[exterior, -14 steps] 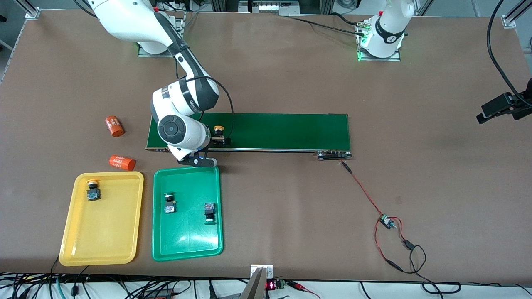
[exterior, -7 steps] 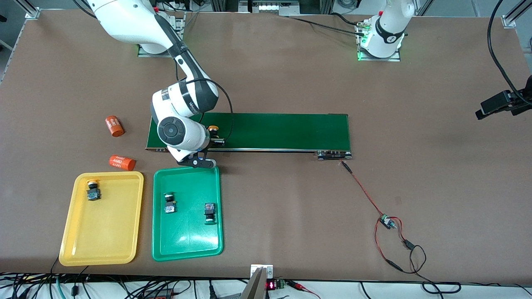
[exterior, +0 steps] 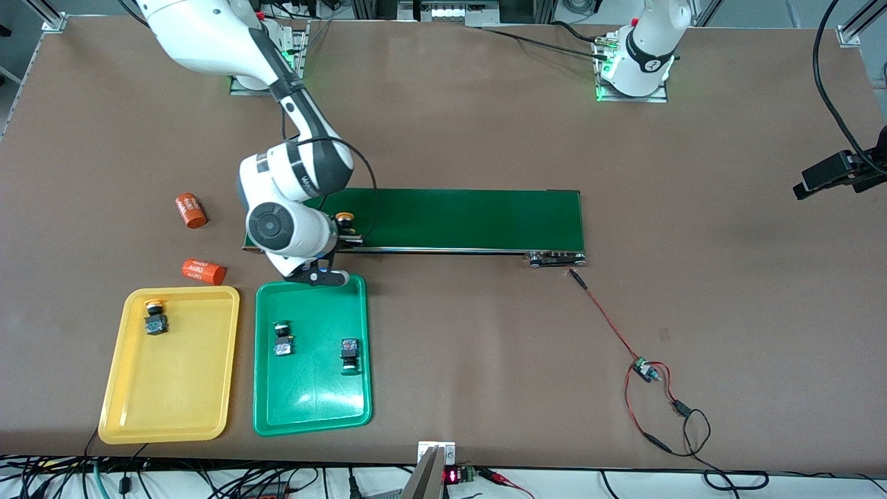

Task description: Sort buttons by color to trays

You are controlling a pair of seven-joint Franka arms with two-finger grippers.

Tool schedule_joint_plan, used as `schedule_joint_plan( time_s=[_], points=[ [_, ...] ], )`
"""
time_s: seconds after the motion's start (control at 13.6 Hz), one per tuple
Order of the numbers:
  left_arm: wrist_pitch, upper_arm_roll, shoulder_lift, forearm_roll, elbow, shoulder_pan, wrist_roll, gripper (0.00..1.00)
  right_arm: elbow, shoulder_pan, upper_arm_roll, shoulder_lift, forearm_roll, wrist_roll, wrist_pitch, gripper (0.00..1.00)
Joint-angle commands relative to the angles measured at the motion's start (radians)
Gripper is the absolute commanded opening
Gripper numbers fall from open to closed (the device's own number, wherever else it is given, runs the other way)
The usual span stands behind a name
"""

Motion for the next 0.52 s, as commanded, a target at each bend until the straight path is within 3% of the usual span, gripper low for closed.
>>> schedule_joint_plan(
  time_s=[0.0,0.15,0.44],
  points=[
    [-0.017,0.001,0.005,-0.018,0.026,0.003,-0.006,1.0,0.171,-0.029,-0.077,-0.015,0.019,-0.182,-0.238,0.03],
    [-0.017,0.001,0.005,-0.018,0.026,0.003,-0.006,1.0,0.25,-0.053,-0.136,-0.013,0.01,-0.358,-0.292,0.03],
    [-0.018,-0.001,0.004,-0.019,0.026,0.003,-0.006,1.0,0.261,-0.212,-0.133,0.017,-0.068,-0.627,-0.153,0.03]
  ],
)
